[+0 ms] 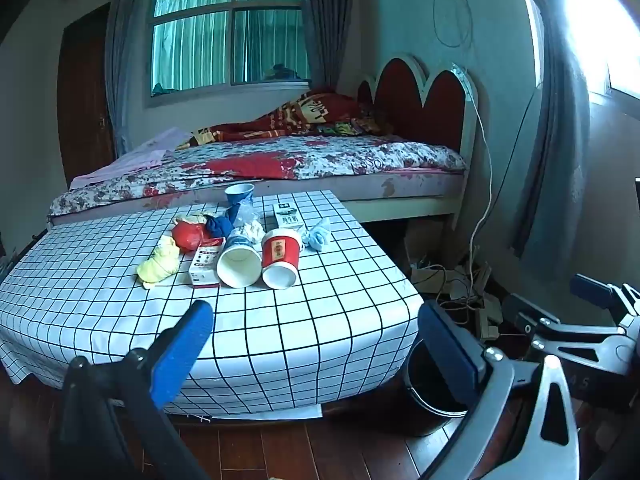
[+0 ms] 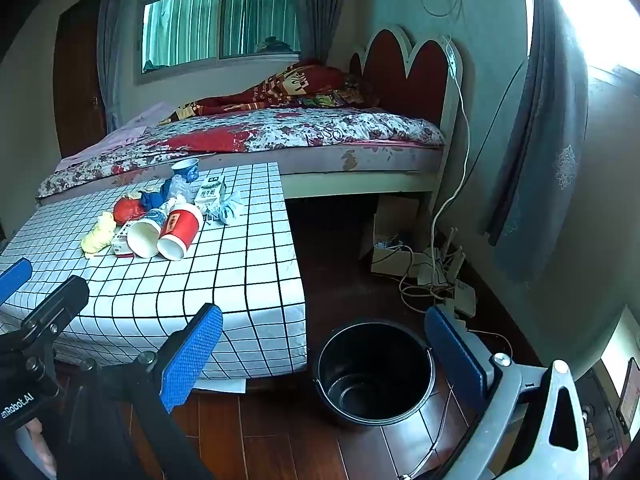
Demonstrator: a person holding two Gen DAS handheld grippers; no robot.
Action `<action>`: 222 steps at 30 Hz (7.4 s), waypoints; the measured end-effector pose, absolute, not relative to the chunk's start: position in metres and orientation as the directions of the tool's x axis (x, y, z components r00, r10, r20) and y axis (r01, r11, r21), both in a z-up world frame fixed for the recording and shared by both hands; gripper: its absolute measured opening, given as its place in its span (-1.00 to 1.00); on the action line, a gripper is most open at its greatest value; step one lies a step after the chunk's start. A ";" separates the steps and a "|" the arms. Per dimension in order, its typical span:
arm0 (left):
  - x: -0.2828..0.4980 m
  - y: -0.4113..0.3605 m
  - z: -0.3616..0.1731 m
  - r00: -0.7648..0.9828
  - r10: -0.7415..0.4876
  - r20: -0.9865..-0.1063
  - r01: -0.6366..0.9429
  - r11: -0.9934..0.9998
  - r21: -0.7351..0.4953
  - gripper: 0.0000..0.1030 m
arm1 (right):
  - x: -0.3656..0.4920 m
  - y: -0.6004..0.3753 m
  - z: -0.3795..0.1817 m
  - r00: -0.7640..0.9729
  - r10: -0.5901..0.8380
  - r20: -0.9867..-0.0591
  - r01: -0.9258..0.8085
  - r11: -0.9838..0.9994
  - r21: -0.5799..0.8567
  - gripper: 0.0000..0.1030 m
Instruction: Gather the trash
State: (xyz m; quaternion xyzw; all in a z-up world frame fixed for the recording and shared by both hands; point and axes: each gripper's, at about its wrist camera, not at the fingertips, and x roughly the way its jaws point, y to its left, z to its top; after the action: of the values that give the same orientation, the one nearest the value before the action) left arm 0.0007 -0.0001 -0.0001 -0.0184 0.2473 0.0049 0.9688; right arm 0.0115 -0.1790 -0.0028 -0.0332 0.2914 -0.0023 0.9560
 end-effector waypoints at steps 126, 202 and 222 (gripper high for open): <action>0.059 0.117 -0.051 0.779 0.183 -0.599 -0.253 0.967 -0.034 0.99 | 0.110 -0.069 -0.041 0.747 0.228 -0.624 -0.301 0.953 -0.013 0.65; 0.130 0.112 -0.051 0.850 0.049 -0.525 -0.108 0.991 -0.082 0.00 | 0.182 -0.046 -0.035 0.756 0.314 -0.574 -0.393 0.920 -0.015 0.08; 0.095 -0.012 -0.044 0.842 -0.206 -0.498 0.189 0.978 -0.086 -0.01 | 0.112 -0.165 -0.034 0.807 0.129 -0.576 -0.191 0.980 -0.048 0.08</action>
State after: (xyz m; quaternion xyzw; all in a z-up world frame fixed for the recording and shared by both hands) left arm 0.0947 -0.0118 -0.0441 -0.0166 0.2611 -0.1030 0.9596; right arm 0.1120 -0.1648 -0.0339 -0.0519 0.2991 0.0845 0.9491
